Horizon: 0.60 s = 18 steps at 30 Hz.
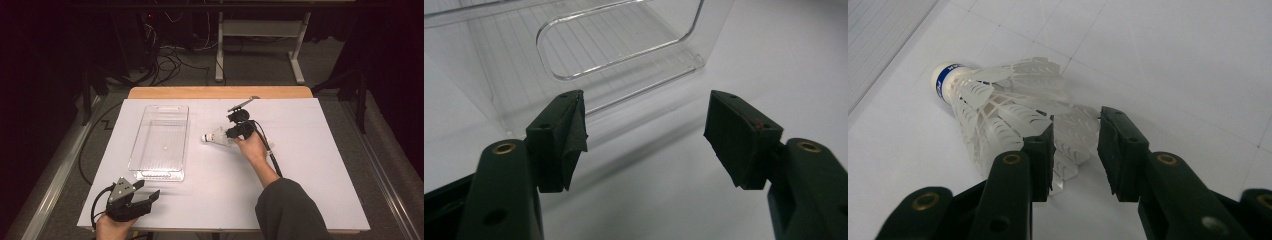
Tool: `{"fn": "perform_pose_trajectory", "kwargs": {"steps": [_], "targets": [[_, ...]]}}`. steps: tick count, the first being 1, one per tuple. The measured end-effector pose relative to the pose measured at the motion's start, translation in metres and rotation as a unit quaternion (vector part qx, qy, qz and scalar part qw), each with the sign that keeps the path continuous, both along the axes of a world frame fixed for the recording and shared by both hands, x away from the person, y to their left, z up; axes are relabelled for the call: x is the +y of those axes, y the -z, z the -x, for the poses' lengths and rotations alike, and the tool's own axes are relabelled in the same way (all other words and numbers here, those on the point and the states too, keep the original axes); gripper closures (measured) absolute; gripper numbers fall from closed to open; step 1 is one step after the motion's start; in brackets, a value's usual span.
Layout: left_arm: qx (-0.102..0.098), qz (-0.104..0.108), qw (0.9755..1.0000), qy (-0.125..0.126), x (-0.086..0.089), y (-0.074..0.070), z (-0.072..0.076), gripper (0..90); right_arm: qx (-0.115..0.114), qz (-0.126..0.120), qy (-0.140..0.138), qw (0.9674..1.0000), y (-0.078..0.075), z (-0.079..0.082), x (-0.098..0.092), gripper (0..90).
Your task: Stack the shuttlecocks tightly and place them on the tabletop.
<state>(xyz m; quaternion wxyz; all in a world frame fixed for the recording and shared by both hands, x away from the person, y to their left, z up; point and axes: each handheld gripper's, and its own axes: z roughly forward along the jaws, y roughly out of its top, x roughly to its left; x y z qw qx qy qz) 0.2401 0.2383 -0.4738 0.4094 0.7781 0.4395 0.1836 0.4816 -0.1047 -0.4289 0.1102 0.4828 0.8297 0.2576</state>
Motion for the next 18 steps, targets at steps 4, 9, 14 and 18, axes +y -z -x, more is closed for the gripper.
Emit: {"fn": "perform_pose_trajectory", "kwargs": {"steps": [4,9,14,18], "targets": [[0.0,0.0,1.0,0.0,0.0,0.0,0.0,34.1,0.001,0.0,0.002,1.0,0.0,0.0,-0.001,64.5],[-0.001,0.0,1.0,0.0,0.0,0.0,0.0,34.1,0.002,0.004,0.005,1.0,-0.002,0.001,-0.003,60.1],[0.001,0.001,1.0,0.0,-0.001,0.0,-0.002,34.0,0.001,0.006,0.008,0.9999,-0.005,0.002,-0.008,57.0],[-0.004,0.001,1.0,0.0,0.0,0.0,-0.001,34.1,-0.004,0.006,0.008,0.9999,-0.006,0.007,-0.011,56.6]]}}
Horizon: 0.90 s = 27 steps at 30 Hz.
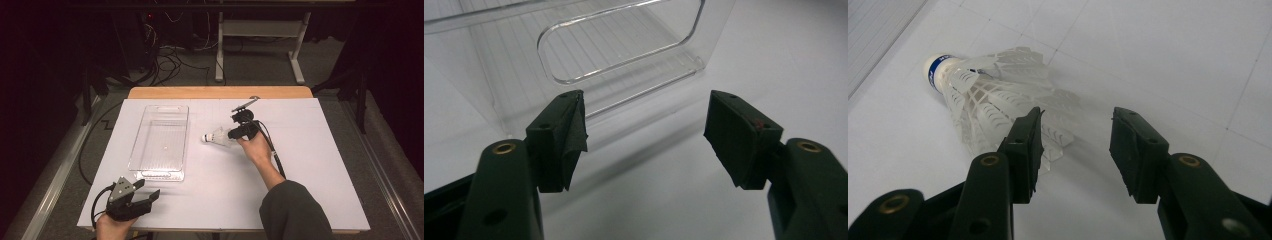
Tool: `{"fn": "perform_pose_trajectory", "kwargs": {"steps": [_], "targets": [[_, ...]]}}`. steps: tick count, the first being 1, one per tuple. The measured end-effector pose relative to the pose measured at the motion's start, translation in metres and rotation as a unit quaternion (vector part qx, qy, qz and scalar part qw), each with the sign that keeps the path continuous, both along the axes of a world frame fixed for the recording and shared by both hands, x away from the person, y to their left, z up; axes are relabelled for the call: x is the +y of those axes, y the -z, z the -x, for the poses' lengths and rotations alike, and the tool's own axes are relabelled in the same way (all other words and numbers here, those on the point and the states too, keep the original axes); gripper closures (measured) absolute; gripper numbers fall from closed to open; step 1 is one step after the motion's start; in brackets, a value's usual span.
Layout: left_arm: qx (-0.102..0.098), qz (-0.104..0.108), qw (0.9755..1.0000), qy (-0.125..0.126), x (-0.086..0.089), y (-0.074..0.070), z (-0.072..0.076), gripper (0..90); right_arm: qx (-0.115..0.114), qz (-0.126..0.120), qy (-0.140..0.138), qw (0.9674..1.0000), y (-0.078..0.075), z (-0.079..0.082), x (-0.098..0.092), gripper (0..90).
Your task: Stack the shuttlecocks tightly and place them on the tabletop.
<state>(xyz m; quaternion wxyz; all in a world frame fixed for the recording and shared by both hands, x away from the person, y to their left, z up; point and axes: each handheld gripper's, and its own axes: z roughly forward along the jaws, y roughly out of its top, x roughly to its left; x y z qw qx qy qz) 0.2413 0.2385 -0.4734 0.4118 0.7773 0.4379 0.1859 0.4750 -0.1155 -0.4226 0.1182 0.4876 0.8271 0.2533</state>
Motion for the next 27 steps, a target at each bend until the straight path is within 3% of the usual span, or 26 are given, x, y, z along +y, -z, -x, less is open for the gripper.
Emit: {"fn": "perform_pose_trajectory", "kwargs": {"steps": [12,27], "targets": [[0.005,0.001,1.0,-0.002,0.0,0.0,-0.002,34.1,-0.017,-0.008,0.0,0.9998,-0.012,0.005,-0.013,55.1],[-0.003,0.003,1.0,0.004,-0.001,-0.002,0.0,34.2,-0.039,-0.024,0.002,0.9989,-0.021,0.02,-0.028,55.2]]}}
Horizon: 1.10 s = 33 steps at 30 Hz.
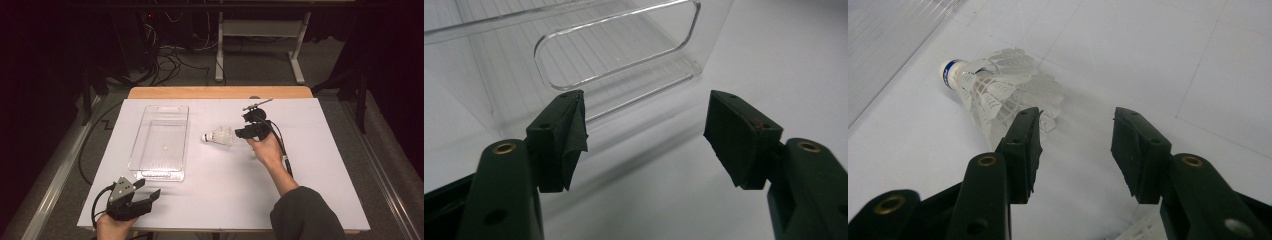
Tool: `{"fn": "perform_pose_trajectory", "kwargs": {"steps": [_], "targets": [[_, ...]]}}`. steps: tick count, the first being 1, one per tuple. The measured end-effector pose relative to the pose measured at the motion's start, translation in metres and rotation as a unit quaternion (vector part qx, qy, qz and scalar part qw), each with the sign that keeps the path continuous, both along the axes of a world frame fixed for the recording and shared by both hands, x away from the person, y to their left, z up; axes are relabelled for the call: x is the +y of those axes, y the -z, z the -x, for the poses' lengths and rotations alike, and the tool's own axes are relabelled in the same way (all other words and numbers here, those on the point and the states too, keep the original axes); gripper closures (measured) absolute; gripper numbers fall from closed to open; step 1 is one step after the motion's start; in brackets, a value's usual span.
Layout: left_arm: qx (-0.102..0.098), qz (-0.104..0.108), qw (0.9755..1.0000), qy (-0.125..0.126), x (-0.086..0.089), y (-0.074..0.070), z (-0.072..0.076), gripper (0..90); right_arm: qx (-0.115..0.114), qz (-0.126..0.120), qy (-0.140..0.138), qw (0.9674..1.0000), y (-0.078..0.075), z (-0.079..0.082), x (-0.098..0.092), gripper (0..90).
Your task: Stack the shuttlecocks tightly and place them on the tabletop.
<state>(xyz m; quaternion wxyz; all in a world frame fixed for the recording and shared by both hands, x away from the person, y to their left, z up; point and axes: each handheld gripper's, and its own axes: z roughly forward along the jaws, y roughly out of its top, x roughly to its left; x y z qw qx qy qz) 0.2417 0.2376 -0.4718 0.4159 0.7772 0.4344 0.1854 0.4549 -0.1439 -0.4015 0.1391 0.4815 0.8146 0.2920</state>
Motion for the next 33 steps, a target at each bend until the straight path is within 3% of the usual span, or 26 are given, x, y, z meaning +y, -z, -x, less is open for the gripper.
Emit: {"fn": "perform_pose_trajectory", "kwargs": {"steps": [33], "targets": [[0.002,0.005,1.0,-0.008,0.001,0.001,0.0,34.2,-0.016,-0.021,0.007,0.9996,-0.003,0.015,-0.029,54.0]]}}
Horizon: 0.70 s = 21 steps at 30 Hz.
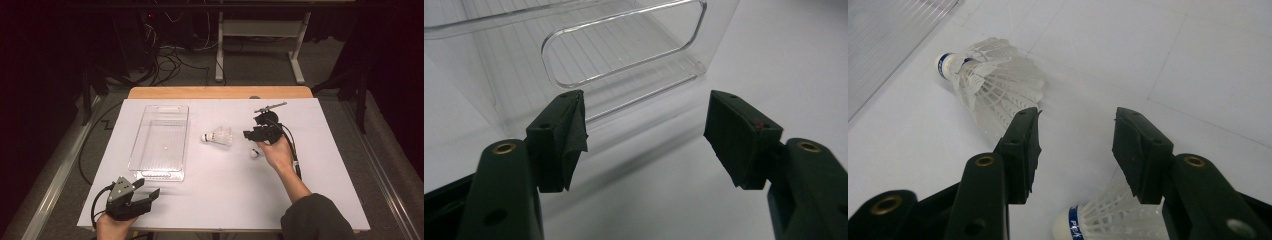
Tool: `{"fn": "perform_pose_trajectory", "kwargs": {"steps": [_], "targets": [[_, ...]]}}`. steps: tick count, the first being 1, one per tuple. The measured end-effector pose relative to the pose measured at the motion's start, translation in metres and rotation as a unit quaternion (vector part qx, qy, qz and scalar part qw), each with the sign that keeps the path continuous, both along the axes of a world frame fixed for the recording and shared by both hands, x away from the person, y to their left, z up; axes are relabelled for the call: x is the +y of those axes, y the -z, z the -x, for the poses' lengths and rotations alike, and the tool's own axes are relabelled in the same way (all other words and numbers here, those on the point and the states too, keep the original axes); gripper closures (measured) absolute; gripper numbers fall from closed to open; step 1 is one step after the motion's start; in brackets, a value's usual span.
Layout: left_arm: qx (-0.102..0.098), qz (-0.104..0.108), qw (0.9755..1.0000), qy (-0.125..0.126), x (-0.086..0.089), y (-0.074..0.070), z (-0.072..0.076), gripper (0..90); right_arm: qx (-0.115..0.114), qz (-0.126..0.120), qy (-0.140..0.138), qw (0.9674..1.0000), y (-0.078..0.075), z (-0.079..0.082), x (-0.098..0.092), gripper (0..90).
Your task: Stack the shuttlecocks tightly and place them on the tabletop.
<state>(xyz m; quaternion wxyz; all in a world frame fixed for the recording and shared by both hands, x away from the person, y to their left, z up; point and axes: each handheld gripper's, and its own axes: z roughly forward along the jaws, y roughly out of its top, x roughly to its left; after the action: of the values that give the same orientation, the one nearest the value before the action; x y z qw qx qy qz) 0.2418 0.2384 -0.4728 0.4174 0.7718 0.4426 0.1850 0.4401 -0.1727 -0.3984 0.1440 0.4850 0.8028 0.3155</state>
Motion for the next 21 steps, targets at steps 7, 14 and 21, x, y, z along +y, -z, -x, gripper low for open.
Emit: {"fn": "perform_pose_trajectory", "kwargs": {"steps": [7,14,21], "targets": [[0.0,0.001,1.0,-0.001,0.0,0.0,0.0,34.2,-0.003,-0.006,0.006,1.0,-0.001,0.0,-0.009,53.7],[0.001,0.0,1.0,-0.002,0.001,0.0,-0.001,34.1,-0.005,-0.01,0.011,0.9999,-0.003,0.0,-0.017,53.6],[0.0,-0.001,1.0,-0.002,0.001,0.0,0.0,34.2,-0.008,-0.017,0.024,0.9995,-0.007,0.002,-0.029,53.7]]}}
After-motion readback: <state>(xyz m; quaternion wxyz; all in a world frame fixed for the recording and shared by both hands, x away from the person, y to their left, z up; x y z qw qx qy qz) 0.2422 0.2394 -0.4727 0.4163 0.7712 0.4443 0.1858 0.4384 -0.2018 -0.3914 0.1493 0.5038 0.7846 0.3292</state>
